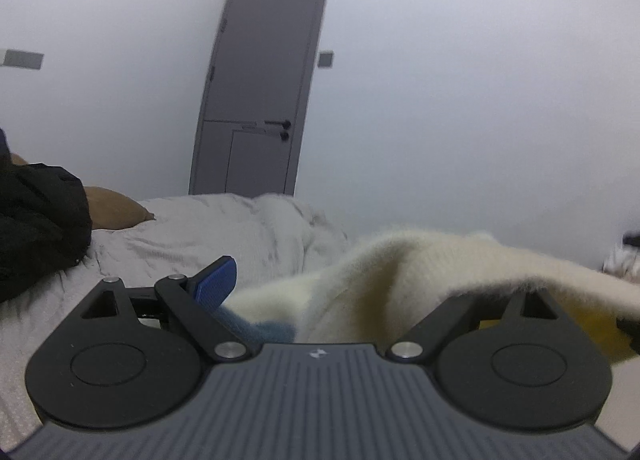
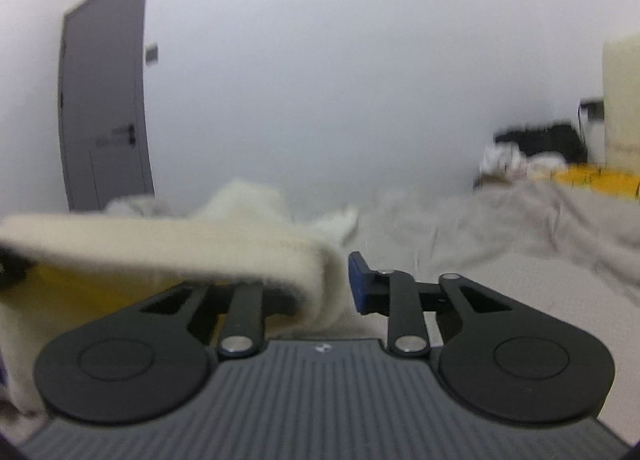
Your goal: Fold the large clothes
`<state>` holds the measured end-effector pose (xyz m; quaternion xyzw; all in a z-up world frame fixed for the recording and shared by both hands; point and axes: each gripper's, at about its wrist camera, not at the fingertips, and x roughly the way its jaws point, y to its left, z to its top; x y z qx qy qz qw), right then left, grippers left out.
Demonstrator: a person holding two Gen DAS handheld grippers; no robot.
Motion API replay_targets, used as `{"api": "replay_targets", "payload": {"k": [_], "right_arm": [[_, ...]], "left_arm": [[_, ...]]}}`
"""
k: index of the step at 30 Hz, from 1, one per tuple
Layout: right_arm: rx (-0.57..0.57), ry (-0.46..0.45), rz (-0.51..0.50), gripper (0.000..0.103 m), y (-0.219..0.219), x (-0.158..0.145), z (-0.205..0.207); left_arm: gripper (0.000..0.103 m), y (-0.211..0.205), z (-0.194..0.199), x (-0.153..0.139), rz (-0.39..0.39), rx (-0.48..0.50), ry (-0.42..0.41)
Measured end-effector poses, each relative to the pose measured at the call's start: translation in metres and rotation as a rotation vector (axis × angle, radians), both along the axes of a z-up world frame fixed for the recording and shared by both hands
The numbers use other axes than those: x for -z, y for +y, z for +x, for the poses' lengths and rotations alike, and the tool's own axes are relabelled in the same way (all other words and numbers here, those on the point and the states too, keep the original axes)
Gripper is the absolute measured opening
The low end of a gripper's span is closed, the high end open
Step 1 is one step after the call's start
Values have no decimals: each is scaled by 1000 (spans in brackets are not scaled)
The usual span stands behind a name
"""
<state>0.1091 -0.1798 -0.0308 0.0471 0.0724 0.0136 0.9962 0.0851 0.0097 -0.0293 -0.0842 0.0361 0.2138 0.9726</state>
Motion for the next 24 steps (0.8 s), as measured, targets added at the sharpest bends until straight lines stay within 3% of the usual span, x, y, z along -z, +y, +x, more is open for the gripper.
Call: {"api": "replay_targets", "payload": {"k": [2,4,9,11,20,24], "right_arm": [[-17,-34,6,18,2,-12,-14],[-29,-73,2,16,4,-25,-31],[-67,-192,-71,15,11,-70,-66],[-76,-216,-77,15,13,-93,-75],[-105,-342,-59,14,5,-229,-123],[-101,-444,-82,14,6,-291,-147]], "left_arm": [[90,6,-13,-11,-7,9,-37],[80,12,-26,-23,-6,45,-67],[38,26,-54,-63,-35,162,-112],[31,25,-67,-85,-20,185,-150],[28,39,-108,-235,25,285,-260],[28,37,-133,-303,71,308,-332]]}}
